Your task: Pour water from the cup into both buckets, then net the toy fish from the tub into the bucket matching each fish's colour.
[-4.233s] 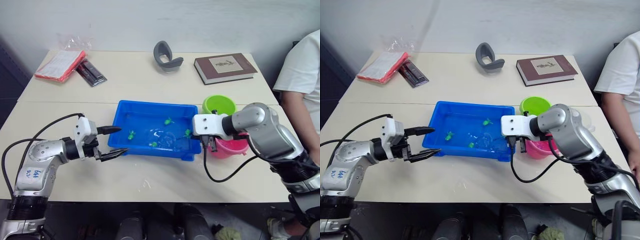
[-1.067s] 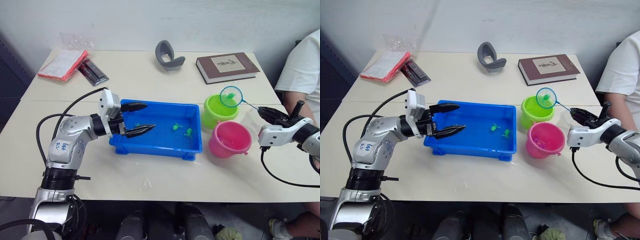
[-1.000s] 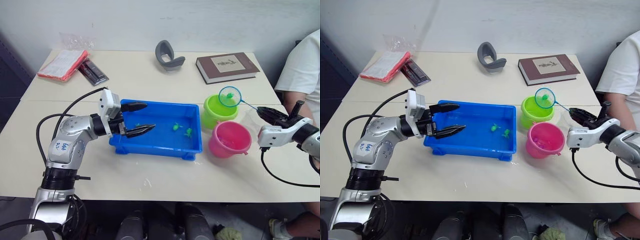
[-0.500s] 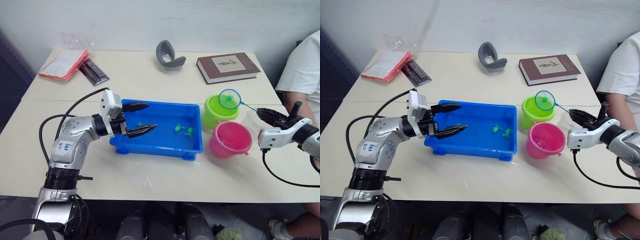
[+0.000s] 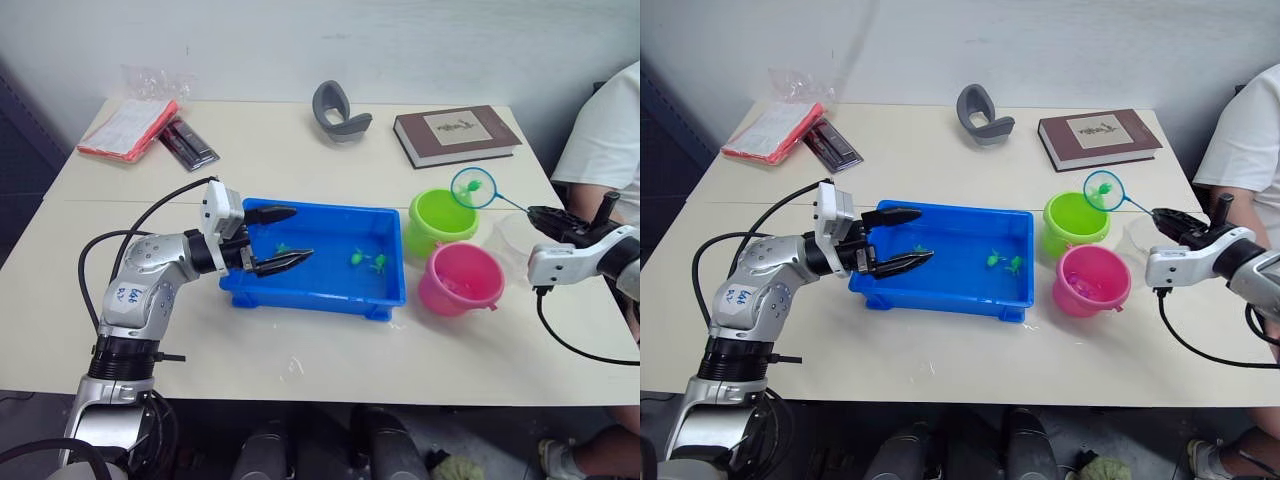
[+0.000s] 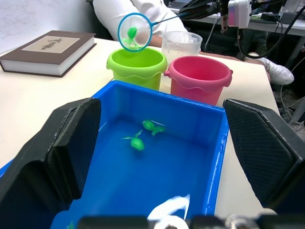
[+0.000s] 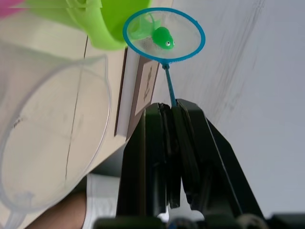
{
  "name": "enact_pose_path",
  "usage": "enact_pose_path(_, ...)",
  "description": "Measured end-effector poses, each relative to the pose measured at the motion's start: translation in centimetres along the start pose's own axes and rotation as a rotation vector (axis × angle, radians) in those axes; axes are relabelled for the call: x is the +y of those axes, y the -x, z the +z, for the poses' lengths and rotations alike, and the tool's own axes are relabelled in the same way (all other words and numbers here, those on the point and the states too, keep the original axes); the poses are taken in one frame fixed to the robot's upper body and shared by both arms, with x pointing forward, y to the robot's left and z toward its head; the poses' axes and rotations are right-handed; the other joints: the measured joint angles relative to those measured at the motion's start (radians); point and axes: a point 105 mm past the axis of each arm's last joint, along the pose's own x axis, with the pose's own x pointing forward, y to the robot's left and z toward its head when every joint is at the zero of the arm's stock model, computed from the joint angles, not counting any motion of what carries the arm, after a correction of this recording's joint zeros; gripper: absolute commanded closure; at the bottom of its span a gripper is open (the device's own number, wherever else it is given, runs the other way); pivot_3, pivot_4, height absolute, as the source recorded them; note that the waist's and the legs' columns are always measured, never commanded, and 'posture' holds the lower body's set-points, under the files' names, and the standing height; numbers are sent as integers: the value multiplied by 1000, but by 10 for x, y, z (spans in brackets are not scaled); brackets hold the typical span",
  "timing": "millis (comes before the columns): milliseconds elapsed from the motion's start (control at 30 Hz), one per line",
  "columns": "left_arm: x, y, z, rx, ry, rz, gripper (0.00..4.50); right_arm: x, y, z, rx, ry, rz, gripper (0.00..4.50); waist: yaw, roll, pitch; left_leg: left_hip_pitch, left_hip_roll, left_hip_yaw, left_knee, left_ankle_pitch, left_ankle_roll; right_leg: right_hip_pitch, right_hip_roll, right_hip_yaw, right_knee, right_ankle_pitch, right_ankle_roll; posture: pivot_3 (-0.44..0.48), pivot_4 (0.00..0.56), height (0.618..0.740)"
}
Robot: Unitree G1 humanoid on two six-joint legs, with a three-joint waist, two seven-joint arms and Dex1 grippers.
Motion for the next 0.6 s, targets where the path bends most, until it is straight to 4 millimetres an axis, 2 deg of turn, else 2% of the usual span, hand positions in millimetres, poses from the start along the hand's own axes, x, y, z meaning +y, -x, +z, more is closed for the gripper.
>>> enact_pose_path(233, 0, 0, -1, 2, -5, 3, 88, 11, 1, 10, -42, -3, 24, 4500, 1, 0, 0, 0, 0, 0, 0, 0, 0, 0, 0, 0, 0, 0, 0, 0, 150, 740)
enact_pose_path(600, 0, -2, 0, -9, -11, 1, 88, 5, 7, 9, -39, 11, -24, 4500, 0, 0, 0, 0, 0, 0, 0, 0, 0, 0, 0, 0, 0, 0, 0, 0, 150, 740)
